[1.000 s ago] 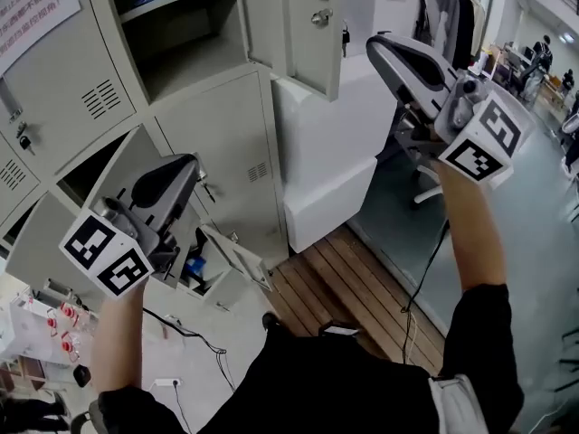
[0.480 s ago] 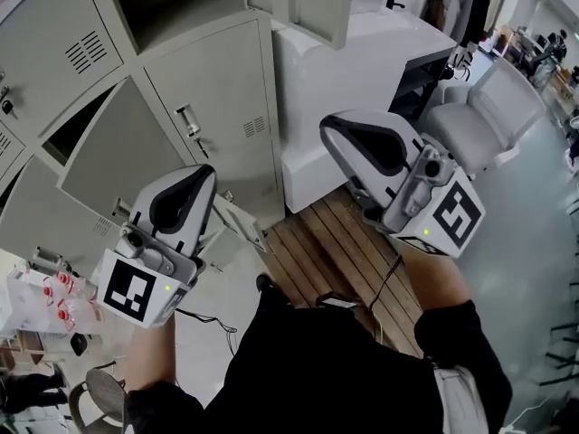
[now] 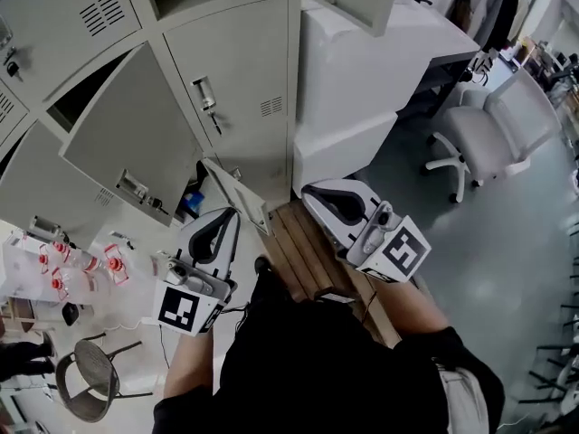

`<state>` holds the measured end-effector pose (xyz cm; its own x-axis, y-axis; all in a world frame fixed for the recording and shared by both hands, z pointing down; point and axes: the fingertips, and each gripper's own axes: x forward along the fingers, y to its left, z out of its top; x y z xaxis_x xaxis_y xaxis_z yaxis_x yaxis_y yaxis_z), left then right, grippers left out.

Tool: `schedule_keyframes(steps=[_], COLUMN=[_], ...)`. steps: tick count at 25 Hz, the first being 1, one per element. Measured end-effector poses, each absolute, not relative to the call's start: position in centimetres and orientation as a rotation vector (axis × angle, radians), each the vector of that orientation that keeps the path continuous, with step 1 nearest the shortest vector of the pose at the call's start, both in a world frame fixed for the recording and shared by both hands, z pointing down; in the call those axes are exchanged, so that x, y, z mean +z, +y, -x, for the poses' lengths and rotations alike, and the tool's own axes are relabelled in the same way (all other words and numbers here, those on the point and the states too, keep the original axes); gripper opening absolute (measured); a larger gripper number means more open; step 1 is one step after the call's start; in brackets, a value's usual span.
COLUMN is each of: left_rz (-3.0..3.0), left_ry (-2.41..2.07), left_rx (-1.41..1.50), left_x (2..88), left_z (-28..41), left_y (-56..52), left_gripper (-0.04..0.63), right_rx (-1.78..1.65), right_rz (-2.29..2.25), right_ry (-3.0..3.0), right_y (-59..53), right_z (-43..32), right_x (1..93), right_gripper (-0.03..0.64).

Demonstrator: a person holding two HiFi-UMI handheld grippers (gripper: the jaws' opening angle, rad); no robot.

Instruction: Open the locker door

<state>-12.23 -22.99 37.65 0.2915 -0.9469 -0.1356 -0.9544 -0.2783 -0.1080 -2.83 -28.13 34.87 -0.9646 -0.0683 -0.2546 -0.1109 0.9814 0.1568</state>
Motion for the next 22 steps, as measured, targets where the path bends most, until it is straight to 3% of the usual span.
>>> schedule_keyframes(steps=[9, 22], left_rz=[2.488, 2.484], left_ry=[1.970, 2.025], left_rx=[0.104, 0.004], left_x=[47.9, 50.8], left_z=[11.4, 12.0], left_y=[-20.7, -20.9], left_gripper=[0.017, 0.017], right_rx=[-0.041, -0.094], right_rz=[-0.027, 0.022], right_ry=[2.943, 2.965], right_y=[-24.3, -25.9], right_z=[5.3, 5.4], right_x=[45.3, 50.0], right_gripper=[0.009, 0.009])
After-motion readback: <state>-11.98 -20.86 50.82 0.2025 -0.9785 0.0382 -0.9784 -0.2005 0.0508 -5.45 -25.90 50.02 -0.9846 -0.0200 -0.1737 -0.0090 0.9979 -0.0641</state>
